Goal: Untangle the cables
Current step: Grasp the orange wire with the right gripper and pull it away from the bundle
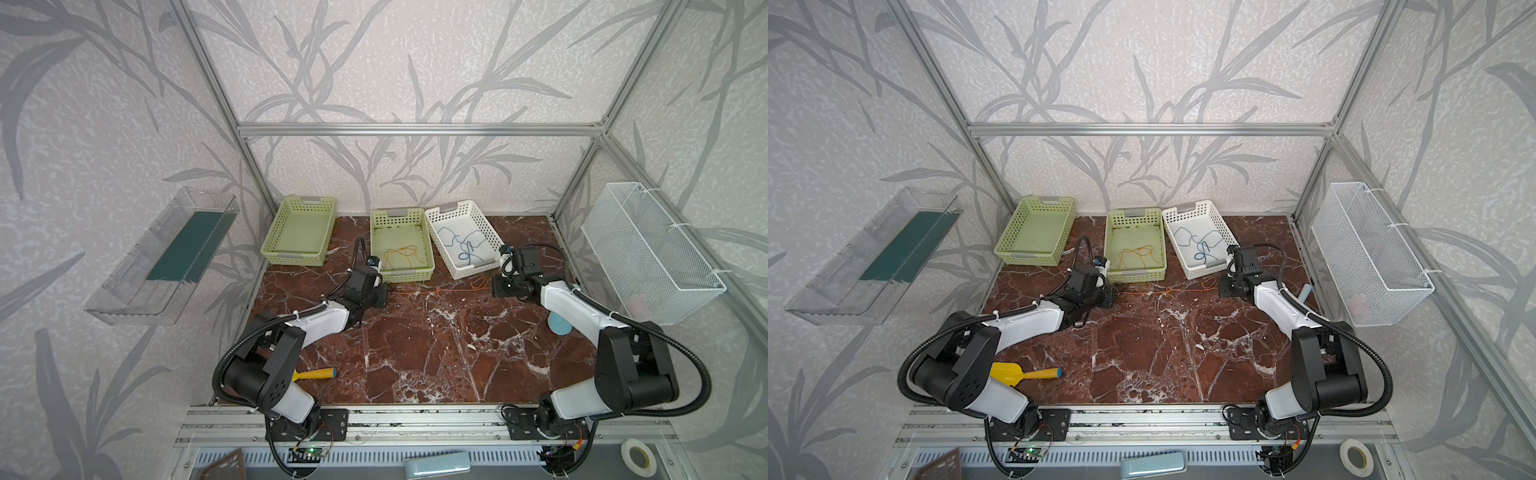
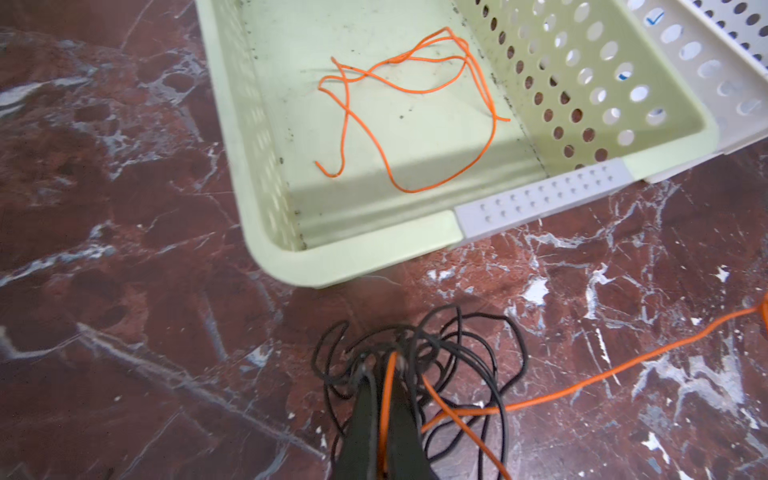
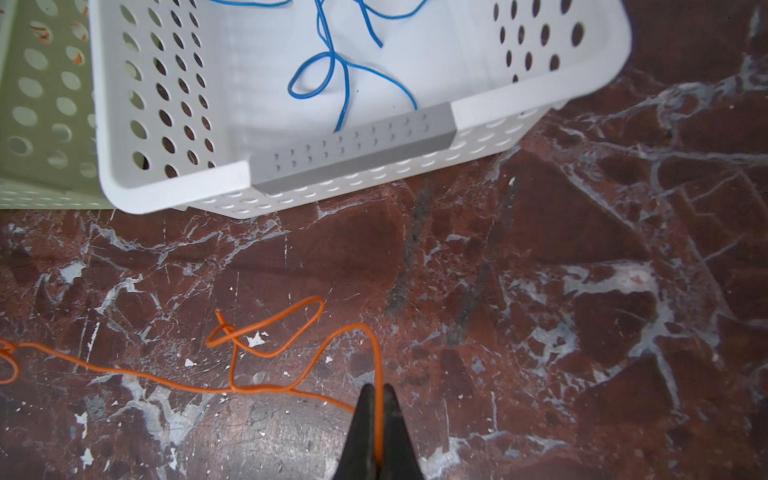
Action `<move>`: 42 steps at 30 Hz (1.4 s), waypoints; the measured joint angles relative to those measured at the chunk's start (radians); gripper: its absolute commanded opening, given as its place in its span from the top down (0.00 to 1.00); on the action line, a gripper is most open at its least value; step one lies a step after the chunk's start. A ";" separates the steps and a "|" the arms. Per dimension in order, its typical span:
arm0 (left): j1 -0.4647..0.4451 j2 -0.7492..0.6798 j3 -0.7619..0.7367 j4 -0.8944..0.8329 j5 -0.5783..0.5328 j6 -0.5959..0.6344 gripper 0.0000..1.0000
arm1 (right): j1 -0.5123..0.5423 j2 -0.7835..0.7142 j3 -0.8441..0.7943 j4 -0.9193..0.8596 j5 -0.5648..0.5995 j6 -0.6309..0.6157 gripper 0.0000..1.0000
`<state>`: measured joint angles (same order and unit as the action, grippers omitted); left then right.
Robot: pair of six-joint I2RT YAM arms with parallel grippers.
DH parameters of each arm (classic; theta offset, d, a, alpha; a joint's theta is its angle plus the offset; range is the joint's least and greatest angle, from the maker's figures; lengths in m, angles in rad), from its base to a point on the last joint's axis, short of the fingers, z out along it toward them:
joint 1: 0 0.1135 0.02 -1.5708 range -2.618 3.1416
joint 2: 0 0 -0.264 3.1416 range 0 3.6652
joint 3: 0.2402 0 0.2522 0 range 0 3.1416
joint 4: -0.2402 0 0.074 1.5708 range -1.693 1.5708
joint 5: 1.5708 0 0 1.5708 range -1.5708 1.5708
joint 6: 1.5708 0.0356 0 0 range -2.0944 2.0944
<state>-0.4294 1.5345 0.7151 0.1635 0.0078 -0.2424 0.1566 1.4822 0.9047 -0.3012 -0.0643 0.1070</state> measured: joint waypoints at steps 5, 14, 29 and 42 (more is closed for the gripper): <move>0.013 -0.012 -0.002 -0.013 0.016 0.007 1.00 | -0.001 0.005 -0.016 -0.003 -0.016 -0.011 1.00; 0.013 -0.011 -0.002 -0.039 0.048 0.018 1.00 | -0.002 0.010 -0.056 0.006 -0.064 -0.033 1.00; -0.023 0.061 0.011 0.034 0.260 0.016 0.90 | 0.024 -0.051 -0.120 0.165 -0.343 -0.027 1.00; -0.036 0.051 0.042 0.021 0.245 0.060 0.42 | 0.026 -0.053 -0.120 0.233 -0.439 0.027 1.00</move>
<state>-0.4652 1.5860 0.7574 0.1844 0.2527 -0.1822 0.1825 1.4296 0.7849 -0.0681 -0.5030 0.1337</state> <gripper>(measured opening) 0.534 0.050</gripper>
